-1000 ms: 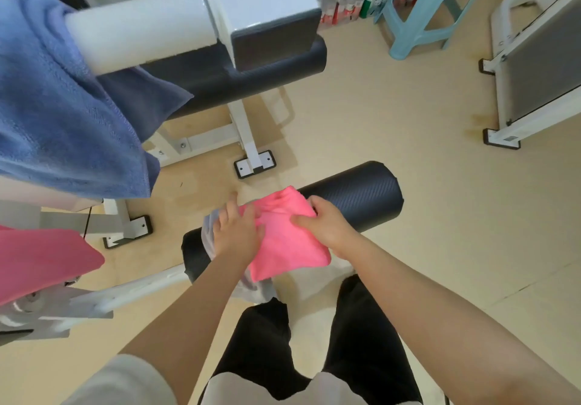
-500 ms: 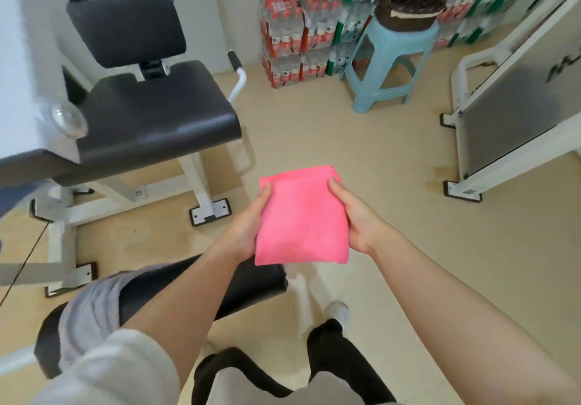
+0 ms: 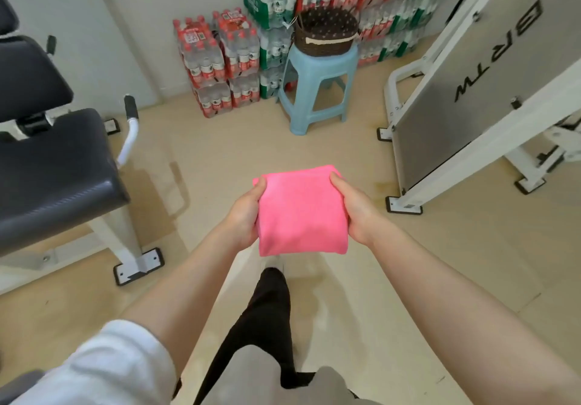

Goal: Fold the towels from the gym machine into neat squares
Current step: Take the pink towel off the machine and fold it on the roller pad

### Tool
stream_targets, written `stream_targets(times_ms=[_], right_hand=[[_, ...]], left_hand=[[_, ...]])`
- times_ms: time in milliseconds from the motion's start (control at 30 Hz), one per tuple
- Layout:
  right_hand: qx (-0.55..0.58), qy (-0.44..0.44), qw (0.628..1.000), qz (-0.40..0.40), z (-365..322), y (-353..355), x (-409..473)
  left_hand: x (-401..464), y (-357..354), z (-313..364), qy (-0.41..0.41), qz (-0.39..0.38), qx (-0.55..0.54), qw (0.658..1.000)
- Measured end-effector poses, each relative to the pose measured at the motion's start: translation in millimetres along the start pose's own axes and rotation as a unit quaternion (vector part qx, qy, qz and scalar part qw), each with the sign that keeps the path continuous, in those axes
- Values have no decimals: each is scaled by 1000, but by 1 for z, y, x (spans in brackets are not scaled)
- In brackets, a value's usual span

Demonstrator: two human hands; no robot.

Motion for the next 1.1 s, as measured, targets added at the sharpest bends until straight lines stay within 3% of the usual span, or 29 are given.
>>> stream_targets(times_ms=[300, 500, 700, 867, 1100], right_hand=[[104, 29, 993, -51, -148, 54, 133], [71, 77, 993, -52, -252, 75, 231], [13, 77, 997, -5, -319, 113, 327], [16, 57, 998, -18, -390, 157, 421], [-23, 0, 1000, -8, -512, 219, 568]], left_hand=[[170, -44, 134, 32, -3, -33, 999], [270, -79, 247, 42, 14, -36, 998], [369, -103, 296, 54, 45, -40, 997], [462, -127, 337, 72, 11, 3, 997], [606, -165, 409, -78, 98, 94, 988]])
Point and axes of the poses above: each hand's wrist, its own x-axis towards the middle knuckle, its own y-axis out of the back of the hand, z = x × y, the point moved 1 cm from there along x, towards the middle knuckle, and after that the axes turned 11 degrees about -z, right-handed, at the moved point
